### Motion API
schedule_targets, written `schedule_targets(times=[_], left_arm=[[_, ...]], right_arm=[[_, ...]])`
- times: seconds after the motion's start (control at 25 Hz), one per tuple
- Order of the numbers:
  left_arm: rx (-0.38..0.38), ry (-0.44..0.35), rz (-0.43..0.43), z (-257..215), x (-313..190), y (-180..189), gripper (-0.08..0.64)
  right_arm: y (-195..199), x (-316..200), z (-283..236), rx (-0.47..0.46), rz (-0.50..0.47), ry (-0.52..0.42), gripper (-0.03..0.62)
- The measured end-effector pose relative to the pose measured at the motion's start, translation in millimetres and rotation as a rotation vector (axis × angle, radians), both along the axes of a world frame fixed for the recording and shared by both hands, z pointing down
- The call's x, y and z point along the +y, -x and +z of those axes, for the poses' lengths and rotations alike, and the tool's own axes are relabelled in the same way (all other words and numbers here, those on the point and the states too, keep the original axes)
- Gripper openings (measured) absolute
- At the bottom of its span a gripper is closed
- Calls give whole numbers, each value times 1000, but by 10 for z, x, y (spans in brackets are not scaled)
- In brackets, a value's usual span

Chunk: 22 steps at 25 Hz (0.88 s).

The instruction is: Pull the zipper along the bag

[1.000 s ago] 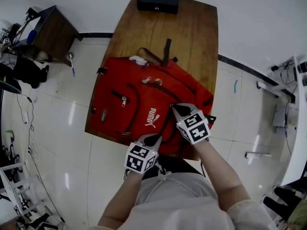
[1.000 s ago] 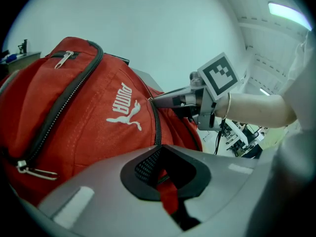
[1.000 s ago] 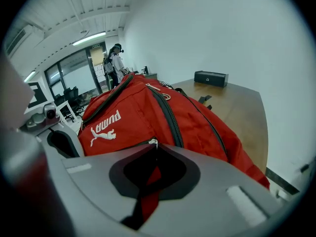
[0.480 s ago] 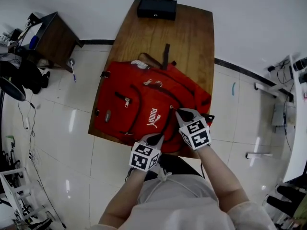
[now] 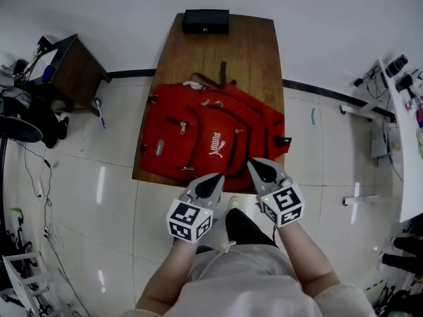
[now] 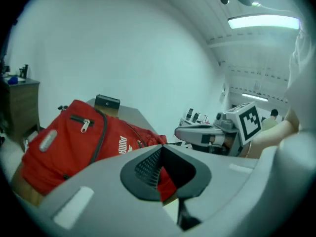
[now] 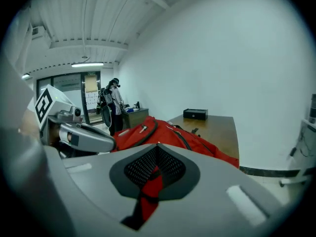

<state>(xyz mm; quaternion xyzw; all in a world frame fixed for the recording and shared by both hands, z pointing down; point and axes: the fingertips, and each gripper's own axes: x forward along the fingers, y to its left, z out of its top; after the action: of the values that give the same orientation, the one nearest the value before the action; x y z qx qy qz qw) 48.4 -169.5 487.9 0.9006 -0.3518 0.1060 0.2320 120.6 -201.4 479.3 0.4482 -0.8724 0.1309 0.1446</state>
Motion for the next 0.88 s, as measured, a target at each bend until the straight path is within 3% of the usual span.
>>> schedule_targets(times=[0.44,0.72,0.88], left_arm=[[29,-256,-29,-729,1035,996,6],[35,-370,32,-925,1620,1437,6],[36,-425,49,-1048,1956,1607,6]], right_arm=[[708,1478,-786,1,99,-294,8],[1162,2248,-965,12,146,-394,8],[1362,2594,-970,38,155,-389,8]])
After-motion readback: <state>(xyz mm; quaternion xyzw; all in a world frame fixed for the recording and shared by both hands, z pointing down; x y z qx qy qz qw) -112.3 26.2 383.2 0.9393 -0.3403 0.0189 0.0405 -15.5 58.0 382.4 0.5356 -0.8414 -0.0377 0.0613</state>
